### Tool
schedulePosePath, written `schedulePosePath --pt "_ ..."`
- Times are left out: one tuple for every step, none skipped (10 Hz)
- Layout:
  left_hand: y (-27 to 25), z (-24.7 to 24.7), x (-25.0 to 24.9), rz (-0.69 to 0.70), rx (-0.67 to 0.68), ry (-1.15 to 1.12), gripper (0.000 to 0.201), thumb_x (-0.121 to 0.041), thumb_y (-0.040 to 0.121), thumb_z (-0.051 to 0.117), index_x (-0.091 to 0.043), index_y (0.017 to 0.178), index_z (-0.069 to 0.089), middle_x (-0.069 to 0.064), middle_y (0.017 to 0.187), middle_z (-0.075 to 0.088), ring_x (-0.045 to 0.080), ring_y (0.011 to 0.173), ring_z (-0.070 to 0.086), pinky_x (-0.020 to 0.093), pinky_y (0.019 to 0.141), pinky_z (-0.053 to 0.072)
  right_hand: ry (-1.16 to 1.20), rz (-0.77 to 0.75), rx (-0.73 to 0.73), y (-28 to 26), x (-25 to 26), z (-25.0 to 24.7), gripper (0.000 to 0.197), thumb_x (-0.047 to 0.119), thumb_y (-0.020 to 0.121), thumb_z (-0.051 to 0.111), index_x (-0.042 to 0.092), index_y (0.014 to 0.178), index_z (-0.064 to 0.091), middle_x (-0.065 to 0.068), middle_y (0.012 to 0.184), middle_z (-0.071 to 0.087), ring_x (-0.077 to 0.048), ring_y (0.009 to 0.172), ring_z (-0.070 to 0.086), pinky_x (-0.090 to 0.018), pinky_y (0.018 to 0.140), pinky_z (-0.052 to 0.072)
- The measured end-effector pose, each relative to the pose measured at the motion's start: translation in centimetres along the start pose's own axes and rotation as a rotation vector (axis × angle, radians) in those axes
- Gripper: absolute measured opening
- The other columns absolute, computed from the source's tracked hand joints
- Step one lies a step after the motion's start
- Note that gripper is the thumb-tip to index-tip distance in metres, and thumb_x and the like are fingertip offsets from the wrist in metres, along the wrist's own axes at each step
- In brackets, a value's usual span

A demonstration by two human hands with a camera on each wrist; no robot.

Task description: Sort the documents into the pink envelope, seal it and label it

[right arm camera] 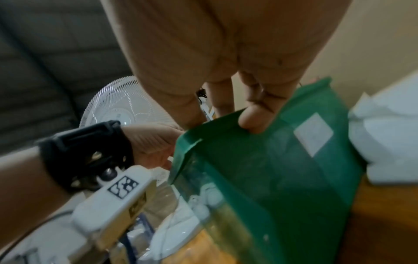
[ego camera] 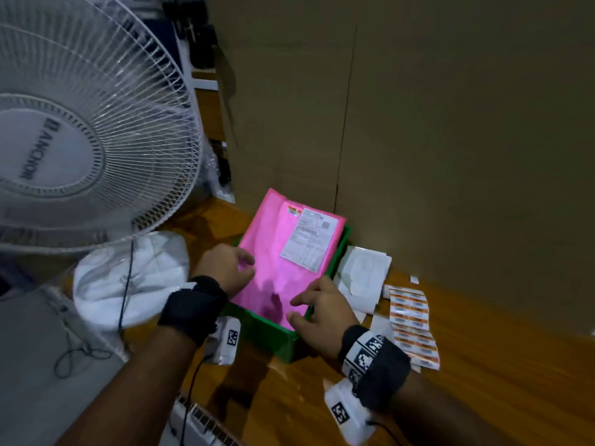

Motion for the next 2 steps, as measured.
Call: schedulePosePath --pt "-2.0 1.4 -0.6 -0.035 0.055 0.008 0.024 -0.038 0.082 0.07 -0.03 0.105 0.076 0.0 0.117 0.074 0.023 0.107 0.068 0.031 0.095 0.051 0.084 -0.013 0.004 -0.7 0.1 0.1 0.037 0.04 0.087 0.068 0.022 0.12 0.069 0.004 0.118 0.043 -0.01 0.096 0.053 -0.024 0.099 0.045" --pt "-4.1 1.8 -3.4 0.019 -0.015 -0.037 0.025 -0.033 0.085 0.071 -0.025 0.107 0.075 0.0 0.116 0.073 0.02 0.109 0.065 0.03 0.097 0.048 0.199 -0.038 -0.004 -2.5 -0.5 -1.1 0.045 0.034 0.087 0.069 0.025 0.13 0.062 0.001 0.132 0.039 -0.012 0.104 0.054 -0.026 0.101 0.047"
Point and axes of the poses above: each hand's wrist, its own y-axis towards the middle knuckle, its own z-axis out of the palm, x = y × z, the point moved 5 cm from there along y, towards the middle knuckle
